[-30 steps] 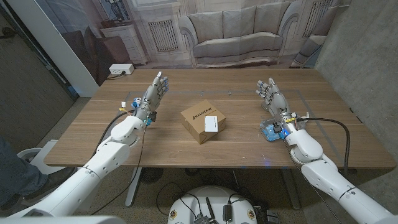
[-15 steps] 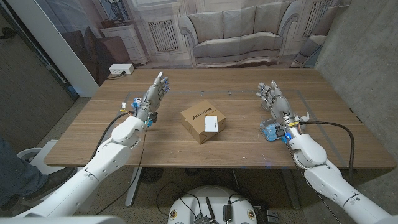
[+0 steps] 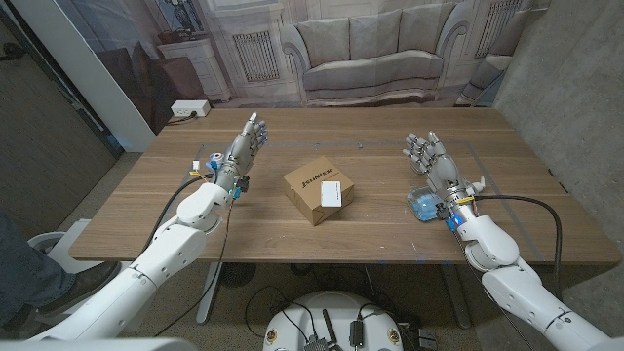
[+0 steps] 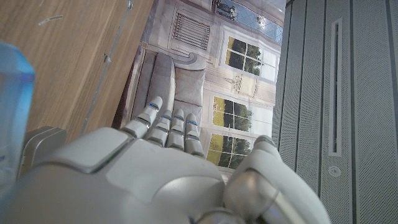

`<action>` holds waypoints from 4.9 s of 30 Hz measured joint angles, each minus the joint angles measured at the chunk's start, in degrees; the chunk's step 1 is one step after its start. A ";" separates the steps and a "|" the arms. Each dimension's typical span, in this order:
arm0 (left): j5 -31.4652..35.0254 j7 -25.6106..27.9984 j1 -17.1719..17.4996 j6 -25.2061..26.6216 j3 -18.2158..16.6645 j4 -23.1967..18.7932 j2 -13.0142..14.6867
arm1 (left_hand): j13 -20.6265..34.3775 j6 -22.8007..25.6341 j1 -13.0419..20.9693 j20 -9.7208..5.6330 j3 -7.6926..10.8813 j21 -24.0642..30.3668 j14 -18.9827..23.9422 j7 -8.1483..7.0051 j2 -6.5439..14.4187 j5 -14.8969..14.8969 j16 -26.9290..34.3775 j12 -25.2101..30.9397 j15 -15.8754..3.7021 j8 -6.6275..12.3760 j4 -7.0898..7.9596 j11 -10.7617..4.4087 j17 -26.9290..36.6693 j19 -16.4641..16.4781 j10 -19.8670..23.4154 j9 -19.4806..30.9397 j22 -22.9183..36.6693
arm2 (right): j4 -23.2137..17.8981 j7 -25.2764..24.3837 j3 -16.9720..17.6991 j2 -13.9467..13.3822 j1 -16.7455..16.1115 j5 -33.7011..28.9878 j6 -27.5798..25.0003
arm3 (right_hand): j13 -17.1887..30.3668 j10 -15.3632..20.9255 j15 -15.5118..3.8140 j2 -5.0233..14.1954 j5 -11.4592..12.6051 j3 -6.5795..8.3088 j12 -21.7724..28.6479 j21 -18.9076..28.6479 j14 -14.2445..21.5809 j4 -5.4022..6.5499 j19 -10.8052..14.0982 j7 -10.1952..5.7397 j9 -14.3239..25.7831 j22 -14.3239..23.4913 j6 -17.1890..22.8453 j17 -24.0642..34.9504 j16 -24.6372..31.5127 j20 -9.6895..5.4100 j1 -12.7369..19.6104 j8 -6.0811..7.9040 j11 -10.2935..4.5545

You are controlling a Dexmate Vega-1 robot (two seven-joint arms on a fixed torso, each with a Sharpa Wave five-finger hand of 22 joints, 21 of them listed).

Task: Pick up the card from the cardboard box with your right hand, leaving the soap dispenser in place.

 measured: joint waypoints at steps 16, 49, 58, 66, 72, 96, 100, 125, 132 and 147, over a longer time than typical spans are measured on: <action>0.07 0.20 -1.85 0.91 0.53 0.45 -0.70 | -0.01 0.62 0.23 0.02 -0.24 0.00 0.30 -0.01 0.23 -0.20 0.00 0.00 0.30 0.00 -0.24 -0.11 0.00 0.89 -0.12 -0.01 0.00 | -0.34 0.83 0.75 -0.02 -1.31 0.87 1.33 | 0.00 0.62 0.01 -0.16 0.00 0.08 0.23 -0.34 0.62 -0.40 0.62 -0.31 0.00 0.01 0.31 0.00 0.00 0.01 0.61 0.00 -0.21; -1.28 -1.96 -2.73 -0.18 1.23 2.87 -1.95 | -0.01 1.11 0.46 -0.18 -0.65 0.00 0.50 -0.10 0.45 -0.20 0.00 0.00 0.10 0.00 -0.31 -0.61 0.01 1.09 0.41 -0.01 0.15 | -2.79 1.08 0.95 -0.24 -5.12 -1.57 4.41 | -0.01 1.43 -0.60 0.07 -0.46 0.09 0.23 -1.13 1.24 -0.39 0.94 -1.02 -0.01 0.16 1.02 0.14 0.00 -0.29 0.83 0.00 -0.62; -1.18 -1.93 -2.73 -0.64 1.27 3.08 -2.21 | -0.01 1.32 0.68 -0.18 -0.65 0.00 0.50 -0.31 0.68 -0.20 0.00 0.00 0.10 0.00 -0.31 -0.61 0.01 1.08 0.41 -0.01 0.14 | -3.01 1.67 0.59 -0.53 -5.77 -1.82 4.94 | -0.01 1.43 -0.60 0.30 -0.46 -0.02 0.23 -1.44 1.23 -0.49 1.23 -1.02 -0.01 0.15 1.02 0.13 0.00 0.01 1.05 0.00 -0.62; -0.88 -1.71 -3.60 -0.73 1.70 3.65 -2.93 | -0.01 1.32 0.68 -0.18 -0.64 0.00 0.50 -0.31 0.68 -0.43 0.00 0.00 0.10 0.00 -0.31 -0.60 0.01 1.08 0.41 -0.01 0.14 | -3.58 2.30 0.61 -1.14 -6.37 -1.99 5.51 | -0.01 1.42 -0.30 0.30 -0.46 -0.08 0.23 -1.44 1.54 -0.55 1.23 -1.02 -0.01 0.15 1.02 0.13 0.00 0.01 1.05 0.00 -0.62; -0.67 -1.41 -4.21 -0.74 2.06 3.94 -3.42 | -0.01 1.32 0.68 -0.18 -0.64 0.00 0.49 -0.31 0.68 -0.43 -0.01 0.00 0.10 0.00 -0.31 -0.60 0.01 1.08 0.40 -0.01 0.14 | -4.61 2.33 1.19 -1.85 -7.43 -2.59 6.10 | -0.01 1.42 -0.30 0.30 -0.46 -0.08 0.23 -1.52 1.53 -0.55 1.24 -1.02 -0.01 0.14 1.02 0.12 0.00 0.01 1.05 0.00 -0.62; -1.67 -2.92 -5.92 -0.77 2.72 5.61 -4.75 | -0.01 1.53 0.91 -0.18 -0.79 0.00 0.49 -0.52 0.91 -0.42 -0.01 -0.35 0.10 0.00 -0.15 -0.91 0.01 1.08 0.72 -0.01 0.13 | -8.07 2.39 2.39 -2.71 -10.83 -3.81 7.19 | -0.01 2.16 -0.29 0.30 -0.46 -0.32 0.23 -2.09 1.53 -0.79 1.56 -1.33 -0.01 0.13 1.33 0.12 0.00 -0.28 1.05 0.00 -0.71; -2.35 -3.57 -5.91 -0.75 2.58 5.70 -4.38 | -0.01 1.53 0.91 -0.18 -0.79 0.00 0.49 -0.52 0.91 -0.42 0.00 -0.34 0.10 0.00 -0.15 -0.91 0.01 1.08 0.72 -0.02 0.13 | -8.26 2.09 1.66 -1.86 -10.84 -4.34 7.19 | -0.01 2.15 -0.42 0.30 -0.46 -0.32 0.22 -2.09 1.88 -0.79 1.84 -1.32 -0.01 0.13 1.77 0.11 0.00 0.01 1.05 0.00 -0.72; -3.63 -3.39 -1.44 -1.30 -0.50 2.96 -1.22 | -0.01 1.53 1.06 -0.18 -1.03 0.00 0.80 -0.52 1.06 -0.42 0.00 -0.33 -0.21 0.00 -0.39 -1.13 0.01 0.65 0.93 -0.02 0.12 | -7.94 -6.06 1.28 2.67 -13.22 -18.01 10.08 | -0.01 6.35 -1.82 0.54 -0.46 0.20 0.90 -2.96 5.55 -2.96 4.94 -3.19 -0.02 0.13 5.83 -0.02 0.00 -0.22 3.86 0.67 -3.28; -3.49 -3.37 -1.25 -1.85 -0.53 2.96 -1.27 | -0.01 1.53 1.06 -0.18 -1.03 0.00 0.80 -0.52 1.05 -0.65 -0.01 -0.33 -0.21 0.00 -0.39 -1.12 0.01 0.65 0.93 -0.02 0.12 | -8.40 -7.35 2.70 3.58 -14.56 -20.13 10.34 | -0.02 6.83 -1.83 0.48 -0.46 0.39 1.34 -2.96 6.15 -3.24 5.63 -3.90 -0.02 0.13 6.55 -0.01 0.00 -0.29 4.40 0.87 -3.76; -2.59 -3.67 -2.00 -2.20 0.23 3.47 -1.84 | -0.01 1.84 1.28 -0.18 -1.02 0.00 0.80 -0.83 1.28 -0.65 -0.01 -0.33 -0.21 0.00 -0.39 -1.33 0.02 0.65 1.13 -0.01 0.12 | -7.74 -12.09 4.60 5.44 -15.44 -29.00 12.08 | -0.02 8.73 -2.01 1.43 -0.45 1.59 1.34 -3.35 7.81 -5.13 7.17 -5.30 0.08 0.42 9.29 -0.01 0.00 -0.30 7.77 1.16 -5.00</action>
